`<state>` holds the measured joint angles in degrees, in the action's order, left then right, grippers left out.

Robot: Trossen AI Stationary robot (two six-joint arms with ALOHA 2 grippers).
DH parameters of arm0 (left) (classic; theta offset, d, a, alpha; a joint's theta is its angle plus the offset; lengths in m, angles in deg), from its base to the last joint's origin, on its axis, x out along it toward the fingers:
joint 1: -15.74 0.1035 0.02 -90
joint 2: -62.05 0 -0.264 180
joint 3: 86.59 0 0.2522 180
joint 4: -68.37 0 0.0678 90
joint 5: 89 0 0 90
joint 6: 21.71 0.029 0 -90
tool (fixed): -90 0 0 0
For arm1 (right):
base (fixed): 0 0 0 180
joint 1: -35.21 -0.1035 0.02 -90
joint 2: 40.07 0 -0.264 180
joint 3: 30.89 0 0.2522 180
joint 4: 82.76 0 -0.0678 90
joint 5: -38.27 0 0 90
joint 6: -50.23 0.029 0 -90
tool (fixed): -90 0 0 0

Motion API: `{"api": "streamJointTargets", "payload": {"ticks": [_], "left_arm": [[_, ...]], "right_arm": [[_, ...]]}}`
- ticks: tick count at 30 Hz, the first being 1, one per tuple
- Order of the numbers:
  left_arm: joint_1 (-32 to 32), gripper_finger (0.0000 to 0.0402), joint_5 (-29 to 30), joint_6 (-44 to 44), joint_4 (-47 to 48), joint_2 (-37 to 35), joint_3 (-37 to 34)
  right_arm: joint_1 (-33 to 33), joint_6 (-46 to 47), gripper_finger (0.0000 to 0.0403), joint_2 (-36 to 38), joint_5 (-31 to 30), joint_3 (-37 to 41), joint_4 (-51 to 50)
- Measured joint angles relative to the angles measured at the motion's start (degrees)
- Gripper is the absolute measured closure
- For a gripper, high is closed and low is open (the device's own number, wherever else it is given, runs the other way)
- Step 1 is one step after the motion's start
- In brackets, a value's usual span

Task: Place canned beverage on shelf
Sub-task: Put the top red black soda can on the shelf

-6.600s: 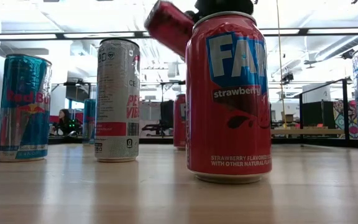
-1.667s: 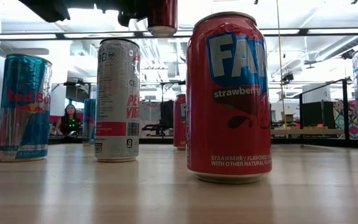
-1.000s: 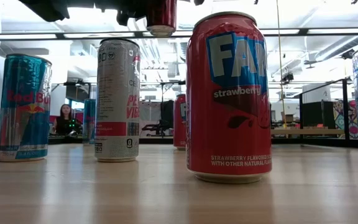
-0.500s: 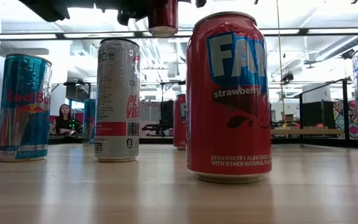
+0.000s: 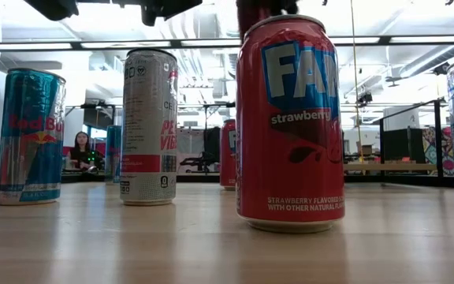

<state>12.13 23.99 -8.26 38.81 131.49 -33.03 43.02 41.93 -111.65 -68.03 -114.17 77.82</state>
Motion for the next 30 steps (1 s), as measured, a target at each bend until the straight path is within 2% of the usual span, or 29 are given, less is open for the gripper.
{"api": "streamJointTargets", "payload": {"ticks": [10,14,20,25,30], "left_arm": [[-0.1,0.0058,-0.04,-3.48,1.86,-1.17,-0.02],[-0.1,0.0058,-0.04,-3.46,1.96,-1.19,-0.02],[-0.03,0.0058,2.17,-3.47,5.83,-2.43,-0.05],[0.59,0.0058,3.04,-2.14,7.85,-4.39,-0.07],[4.32,0.0064,3.06,-1.9,8.8,-5.21,-0.07]], "right_arm": [[6.13,10.8,0.0112,15.43,-0.21,25.43,12.06],[7.08,13.56,0.0112,19.47,-2.43,33.28,17.09],[8.68,17.08,0.0112,22.01,-7.67,40.39,19.12],[9.91,17.46,0.0112,21.98,-7.56,42.94,21.66],[10.72,16.17,0.0112,21.98,-7.66,42.85,23.07]]}}
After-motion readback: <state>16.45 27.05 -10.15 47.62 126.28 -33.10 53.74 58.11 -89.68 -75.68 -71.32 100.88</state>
